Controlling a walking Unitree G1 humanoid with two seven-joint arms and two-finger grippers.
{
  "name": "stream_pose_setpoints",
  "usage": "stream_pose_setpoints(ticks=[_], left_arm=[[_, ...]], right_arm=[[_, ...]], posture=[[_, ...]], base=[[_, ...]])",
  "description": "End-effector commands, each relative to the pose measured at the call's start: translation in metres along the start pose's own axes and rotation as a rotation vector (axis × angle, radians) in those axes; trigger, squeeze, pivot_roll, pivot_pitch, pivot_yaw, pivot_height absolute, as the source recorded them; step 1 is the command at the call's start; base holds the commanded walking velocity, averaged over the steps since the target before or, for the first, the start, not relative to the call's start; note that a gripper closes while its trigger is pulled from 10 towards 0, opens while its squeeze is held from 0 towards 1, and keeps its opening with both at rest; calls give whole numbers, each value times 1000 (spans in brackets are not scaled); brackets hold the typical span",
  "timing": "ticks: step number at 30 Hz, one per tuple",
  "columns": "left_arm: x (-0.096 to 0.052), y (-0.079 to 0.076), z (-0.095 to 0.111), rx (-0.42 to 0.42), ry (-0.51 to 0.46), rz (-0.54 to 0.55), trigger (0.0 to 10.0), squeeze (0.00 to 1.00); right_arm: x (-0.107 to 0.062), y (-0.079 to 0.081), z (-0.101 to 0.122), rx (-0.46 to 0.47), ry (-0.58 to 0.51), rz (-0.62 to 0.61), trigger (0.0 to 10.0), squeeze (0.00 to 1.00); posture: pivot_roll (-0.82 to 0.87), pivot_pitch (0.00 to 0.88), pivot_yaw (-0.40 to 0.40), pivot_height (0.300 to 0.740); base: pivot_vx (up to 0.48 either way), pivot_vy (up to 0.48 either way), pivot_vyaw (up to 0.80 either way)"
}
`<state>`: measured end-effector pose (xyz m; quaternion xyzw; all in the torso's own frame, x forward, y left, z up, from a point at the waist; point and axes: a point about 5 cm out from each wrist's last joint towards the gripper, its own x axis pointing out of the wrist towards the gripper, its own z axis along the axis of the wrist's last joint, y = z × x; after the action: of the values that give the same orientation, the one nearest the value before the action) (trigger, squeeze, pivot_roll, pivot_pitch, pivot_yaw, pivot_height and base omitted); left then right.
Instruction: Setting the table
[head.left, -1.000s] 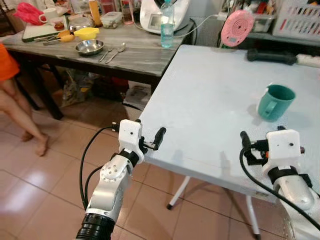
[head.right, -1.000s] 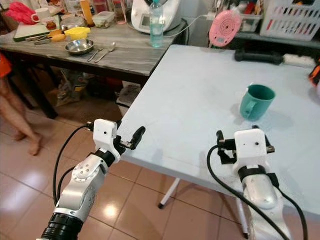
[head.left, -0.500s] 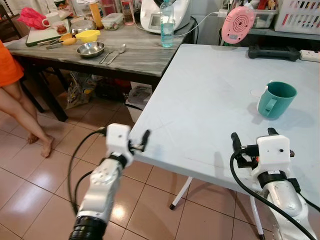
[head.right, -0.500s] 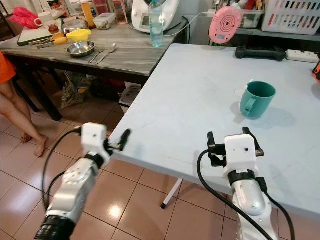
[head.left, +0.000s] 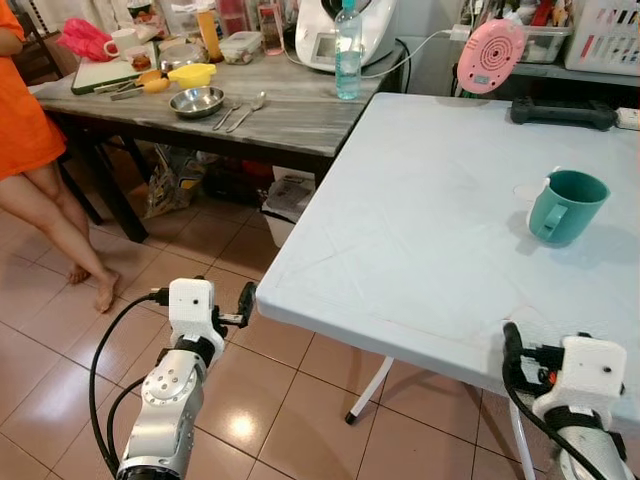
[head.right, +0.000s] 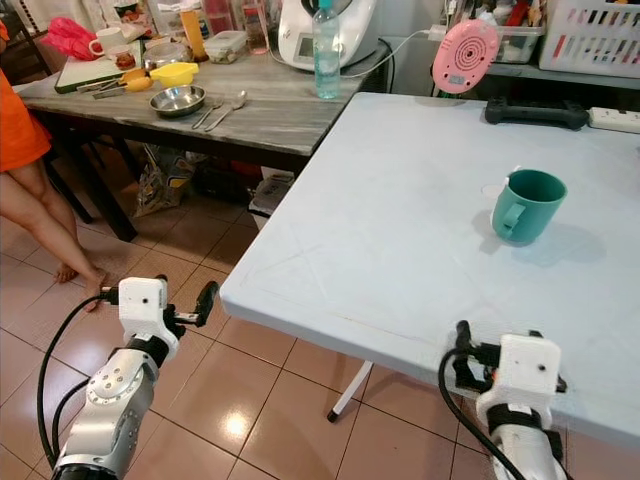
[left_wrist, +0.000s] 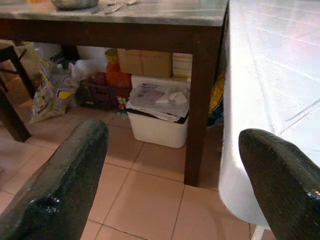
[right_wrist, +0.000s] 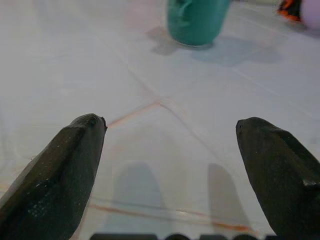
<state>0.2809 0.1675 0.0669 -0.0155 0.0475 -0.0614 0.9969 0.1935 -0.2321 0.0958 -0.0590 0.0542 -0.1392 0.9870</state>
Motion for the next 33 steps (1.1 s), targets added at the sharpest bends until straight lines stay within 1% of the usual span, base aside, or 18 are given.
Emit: stream_pose_setpoints(ticks=[1,2,4,6,8,13,14,17,18,19,20,22,24,25,27,29,32,33], left_arm=[[1,0,2,3,-13,4,10000,0],[3,-3,2,2,-11,-5,10000,0],[4,-4,2,2,-11,-7,10000,0],[7,-9,3,-1,-10,-31,10000,0],[9,-13,4,-4,-14,-45,10000,0],[12,-18,6,-12,-16,-61,10000,0],[14,-20,6,-23,-17,-59,10000,0],[15,-26,5,-49,-23,-56,10000,0],[16,-32,6,-69,-29,-55,10000,0],[16,-32,6,-69,-29,-55,10000,0],[16,-38,7,-90,-40,-53,10000,0],[16,-41,7,-102,-45,-50,10000,0],[15,-46,7,-132,-53,-38,10000,0],[15,-46,7,-132,-53,-38,10000,0],[13,-50,7,-153,-63,-20,10000,0],[10,-52,7,-151,-76,-10,10000,0],[8,-54,6,-148,-82,-10,10000,0],[6,-54,6,-154,-83,0,10000,0]], right_arm=[[0,3,6,-6,-35,1,10000,0],[0,4,9,-15,-48,1,10000,0],[1,4,9,-15,-50,0,10000,0],[4,5,15,-44,-76,12,10000,0],[5,6,17,-47,-83,16,10000,0],[7,4,18,-60,-89,17,10000,0],[7,4,17,-67,-88,19,10000,0],[9,4,19,-82,-86,37,10000,0],[10,6,21,-96,-87,61,10000,0],[10,6,21,-96,-87,61,10000,0],[12,7,23,-113,-90,90,10000,0],[13,8,24,-120,-90,105,10000,0],[18,9,27,-137,-91,138,10000,0],[18,9,27,-137,-91,138,10000,0],[24,10,31,-156,-95,175,10000,0],[30,10,34,-171,-99,199,10000,0],[34,11,36,-177,-103,211,10000,0],[40,13,40,-174,-108,219,10000,0]], posture=[[-285,0,101,740],[-291,0,103,740],[-291,0,103,740],[-300,0,105,740],[-303,0,106,740],[-309,0,101,740],[-313,0,80,740],[-315,0,55,740],[-315,0,32,740],[-315,0,32,740],[-310,0,-2,740],[-309,0,-11,740],[-292,0,-71,740],[-292,0,-71,740],[-280,0,-101,740],[-263,0,-128,740],[-255,0,-138,740],[-240,0,-153,740]], base=[[0,0,0],[0,0,0],[0,0,0],[0,0,0],[0,0,0],[0,0,0],[0,0,0],[0,0,0],[0,0,0],[0,0,0],[0,0,0],[0,0,0],[0,0,0],[0,0,0],[0,0,0],[0,0,0],[0,0,0],[0,0,0]])
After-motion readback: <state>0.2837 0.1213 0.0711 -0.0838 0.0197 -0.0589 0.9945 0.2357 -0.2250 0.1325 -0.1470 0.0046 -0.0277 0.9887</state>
